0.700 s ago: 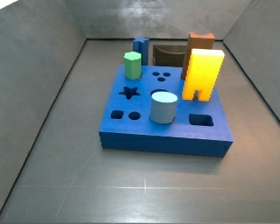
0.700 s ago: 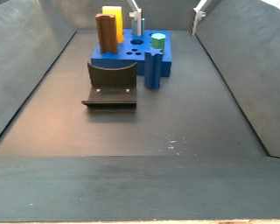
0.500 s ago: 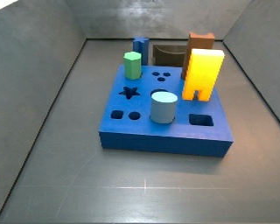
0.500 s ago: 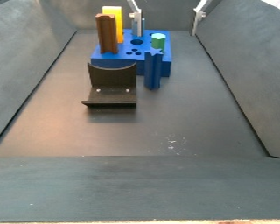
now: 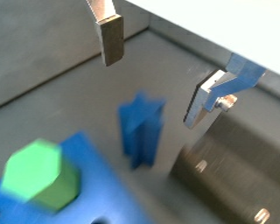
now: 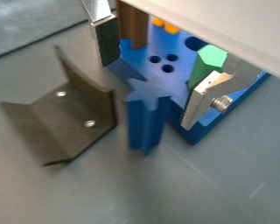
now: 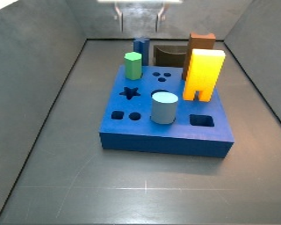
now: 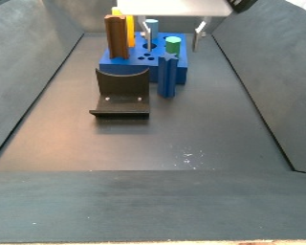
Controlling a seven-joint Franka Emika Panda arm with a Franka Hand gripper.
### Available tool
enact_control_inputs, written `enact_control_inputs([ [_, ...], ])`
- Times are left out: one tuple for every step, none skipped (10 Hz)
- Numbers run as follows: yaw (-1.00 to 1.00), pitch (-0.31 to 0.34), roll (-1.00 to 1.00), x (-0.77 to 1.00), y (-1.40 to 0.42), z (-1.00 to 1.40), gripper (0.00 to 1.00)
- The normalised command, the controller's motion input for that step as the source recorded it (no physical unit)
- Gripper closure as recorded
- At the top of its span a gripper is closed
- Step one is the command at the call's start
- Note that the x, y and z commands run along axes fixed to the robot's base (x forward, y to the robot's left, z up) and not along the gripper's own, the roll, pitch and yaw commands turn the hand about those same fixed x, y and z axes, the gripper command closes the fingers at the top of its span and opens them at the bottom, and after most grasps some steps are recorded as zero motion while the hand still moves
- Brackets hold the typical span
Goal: Pick up the star object. Move up. Move to above the board. Insert the star object.
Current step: Pick up the star object.
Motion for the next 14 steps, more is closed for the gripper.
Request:
enact_control_inputs([
  [0.13, -0.039, -0.06, -0.01, -0.10, -0.94, 0.00],
  [0.06, -0.020, -0.05, 0.00, 0.00, -0.59, 0.00],
  [0.00, 0.000, -0.05, 0.00, 0.00, -0.50, 0.00],
  [0.02, -0.024, -0.07, 0.00, -0.03, -0.61, 0.00],
  [0.02, -0.019, -0.09, 0.00, 0.00, -0.57, 0.00],
  [0.00, -0.027, -0.05, 0.00, 0.00, -0.27, 0.00],
  [0.00, 0.000, 0.02, 0.00, 0.00, 0.00, 0.00],
  [0.00, 0.000, 0.00, 0.00, 0.00, 0.00, 0.00],
  [0.00, 0.000, 0.00, 0.00, 0.00, 0.00, 1.00],
  [0.00, 0.000, 0.00, 0.00, 0.00, 0.00, 1.00],
  [0.00, 0.000, 0.00, 0.00, 0.00, 0.00, 1.00],
  [0.00, 0.000, 0.00, 0.00, 0.00, 0.00, 1.00],
  [0.00, 0.000, 0.00, 0.00, 0.00, 0.00, 1.00],
  [0.00, 0.000, 0.00, 0.00, 0.00, 0.00, 1.00],
])
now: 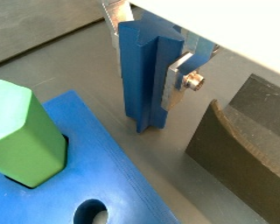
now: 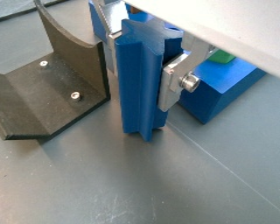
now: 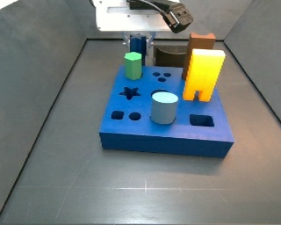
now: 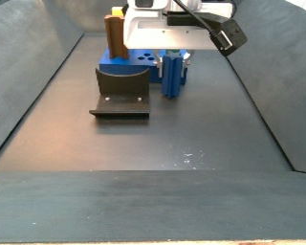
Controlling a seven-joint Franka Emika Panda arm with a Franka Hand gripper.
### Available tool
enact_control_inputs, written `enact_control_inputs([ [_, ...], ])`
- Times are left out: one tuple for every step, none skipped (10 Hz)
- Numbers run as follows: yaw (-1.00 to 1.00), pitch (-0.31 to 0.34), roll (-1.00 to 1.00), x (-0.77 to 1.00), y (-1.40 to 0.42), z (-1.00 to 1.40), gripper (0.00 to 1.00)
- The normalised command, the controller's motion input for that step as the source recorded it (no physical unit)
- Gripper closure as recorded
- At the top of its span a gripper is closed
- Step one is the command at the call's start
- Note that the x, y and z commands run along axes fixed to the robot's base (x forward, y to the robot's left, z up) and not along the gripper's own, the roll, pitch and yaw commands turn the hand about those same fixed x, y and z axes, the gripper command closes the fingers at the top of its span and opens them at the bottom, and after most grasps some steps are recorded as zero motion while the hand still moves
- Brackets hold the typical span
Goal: Pick up the star object. Move up. Move to above the board. Insert the star object.
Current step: Pick up the star object, then move up.
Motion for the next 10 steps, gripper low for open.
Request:
enact_control_inputs([
  [0.00, 0.000, 0.00, 0.00, 0.00, 0.00, 1.00],
  [0.00, 0.000, 0.00, 0.00, 0.00, 0.00, 1.00],
  [0.00, 0.000, 0.00, 0.00, 0.00, 0.00, 1.00],
  [0.00, 0.000, 0.00, 0.00, 0.00, 0.00, 1.00],
  [0.00, 0.000, 0.00, 0.00, 0.00, 0.00, 1.00],
  [0.00, 0.000, 0.00, 0.00, 0.00, 0.83, 1.00],
  [-0.01, 0.039, 0.00, -0.05, 0.01, 0.74, 1.00],
  [-0.01, 0.045, -0.01, -0.04, 0.00, 0.64, 1.00],
  [0.00, 0.047, -0.02, -0.03, 0.00, 0.50, 1.00],
  [0.00, 0.043, -0.03, -0.02, 0.00, 0.34, 1.00],
])
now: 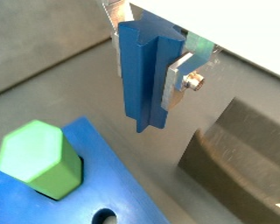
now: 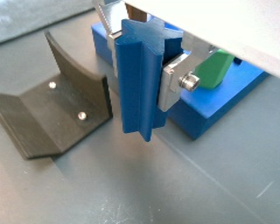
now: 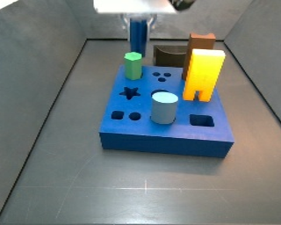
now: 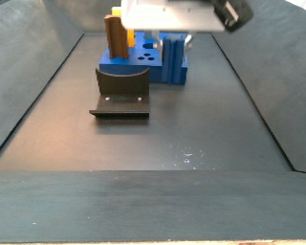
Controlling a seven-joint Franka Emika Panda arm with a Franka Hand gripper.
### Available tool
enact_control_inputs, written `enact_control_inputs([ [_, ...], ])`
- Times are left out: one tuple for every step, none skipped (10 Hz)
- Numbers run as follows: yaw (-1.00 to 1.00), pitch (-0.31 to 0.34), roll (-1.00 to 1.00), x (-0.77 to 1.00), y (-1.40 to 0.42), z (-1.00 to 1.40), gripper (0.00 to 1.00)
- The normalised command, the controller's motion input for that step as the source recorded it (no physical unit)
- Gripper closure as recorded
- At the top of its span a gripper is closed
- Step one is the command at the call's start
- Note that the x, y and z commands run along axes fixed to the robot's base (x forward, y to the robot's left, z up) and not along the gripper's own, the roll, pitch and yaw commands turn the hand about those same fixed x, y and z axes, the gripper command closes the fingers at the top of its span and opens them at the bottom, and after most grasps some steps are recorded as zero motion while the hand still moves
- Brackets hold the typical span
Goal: Pick up the star object. Move up. Move to above the board. Insert the star object.
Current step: Move to above the board.
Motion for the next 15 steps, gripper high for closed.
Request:
enact_control_inputs([
  [-0.09, -0.040, 0.23, -0.16, -0.10, 1.00, 1.00],
  [-0.09, -0.042, 0.22, -0.16, -0.11, 1.00, 1.00],
  [-0.07, -0.043, 0.22, -0.16, -0.10, 1.00, 1.00],
  [-0.03, -0.017, 0.19, -0.15, -0.09, 1.00, 1.00],
  [-0.02, 0.002, 0.18, -0.14, -0.09, 1.00, 1.00],
  [0.00, 0.022, 0.16, -0.13, -0.09, 1.00, 1.00],
  [0.01, 0.028, 0.15, -0.13, -0.09, 1.00, 1.00],
  [0.02, 0.031, 0.13, -0.12, -0.08, 1.00, 1.00],
  [0.02, 0.033, 0.12, -0.11, -0.08, 1.00, 1.00],
  [0.03, 0.042, 0.10, -0.09, -0.07, 1.00, 1.00],
  [0.03, 0.057, 0.09, -0.06, -0.06, 0.88, 1.00],
  [0.03, 0.077, 0.07, -0.02, -0.04, 0.63, 1.00],
  [0.04, 0.089, 0.05, 0.00, -0.03, 0.46, 1.00],
  [0.03, 0.094, 0.04, 0.01, -0.02, 0.22, 1.00],
  [-0.12, 0.376, -0.08, 0.12, -1.00, 0.26, 1.00],
])
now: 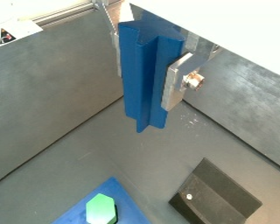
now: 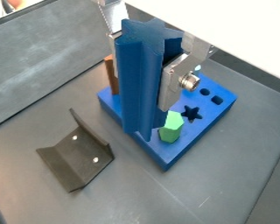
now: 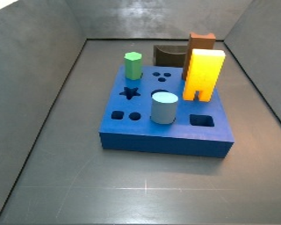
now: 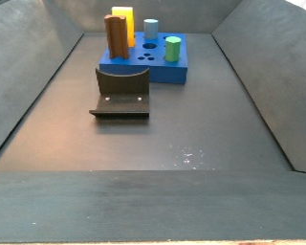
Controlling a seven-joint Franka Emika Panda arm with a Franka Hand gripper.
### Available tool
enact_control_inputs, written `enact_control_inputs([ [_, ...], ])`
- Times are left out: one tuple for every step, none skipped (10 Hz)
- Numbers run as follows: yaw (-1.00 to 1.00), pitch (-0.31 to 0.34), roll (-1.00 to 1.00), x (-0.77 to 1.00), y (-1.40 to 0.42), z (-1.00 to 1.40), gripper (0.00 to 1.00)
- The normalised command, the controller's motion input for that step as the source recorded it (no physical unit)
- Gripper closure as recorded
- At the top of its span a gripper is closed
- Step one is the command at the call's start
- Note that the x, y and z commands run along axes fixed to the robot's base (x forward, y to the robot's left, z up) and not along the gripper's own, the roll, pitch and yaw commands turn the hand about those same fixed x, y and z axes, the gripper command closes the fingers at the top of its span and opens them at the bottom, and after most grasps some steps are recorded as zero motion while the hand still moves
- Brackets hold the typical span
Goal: Pick up the star object. Move up. Move to above the board. Insert the star object.
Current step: Move to above the board, then insert the star object.
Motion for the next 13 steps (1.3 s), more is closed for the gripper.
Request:
enact_control_inputs([
  [-0.11, 0.363, -0.07, 0.13, -1.00, 0.24, 1.00],
  [-0.06, 0.332, -0.04, 0.15, -1.00, 0.25, 1.00],
  [-0.03, 0.252, -0.07, 0.17, -1.00, 0.24, 1.00],
  [-0.01, 0.211, -0.04, 0.17, -1.00, 0.24, 1.00],
  [0.00, 0.153, 0.00, 0.17, -1.00, 0.25, 1.00],
  [0.01, 0.128, -0.01, 0.19, -1.00, 0.25, 1.00],
  [0.01, 0.128, 0.00, 0.20, -0.93, 0.24, 1.00],
  [0.00, 0.125, 0.00, 0.19, -0.75, 0.20, 1.00],
  [0.00, 0.125, 0.02, 0.12, -0.34, 0.10, 1.00],
  [0.01, 0.115, 0.02, 0.10, -0.21, 0.06, 1.00],
  [-0.02, -0.119, 0.00, -0.29, 0.34, -1.00, 1.00],
  [-0.05, -0.063, -0.01, -0.49, 0.38, -1.00, 1.00],
  [-0.05, -0.059, -0.01, -0.51, 0.39, -1.00, 1.00],
])
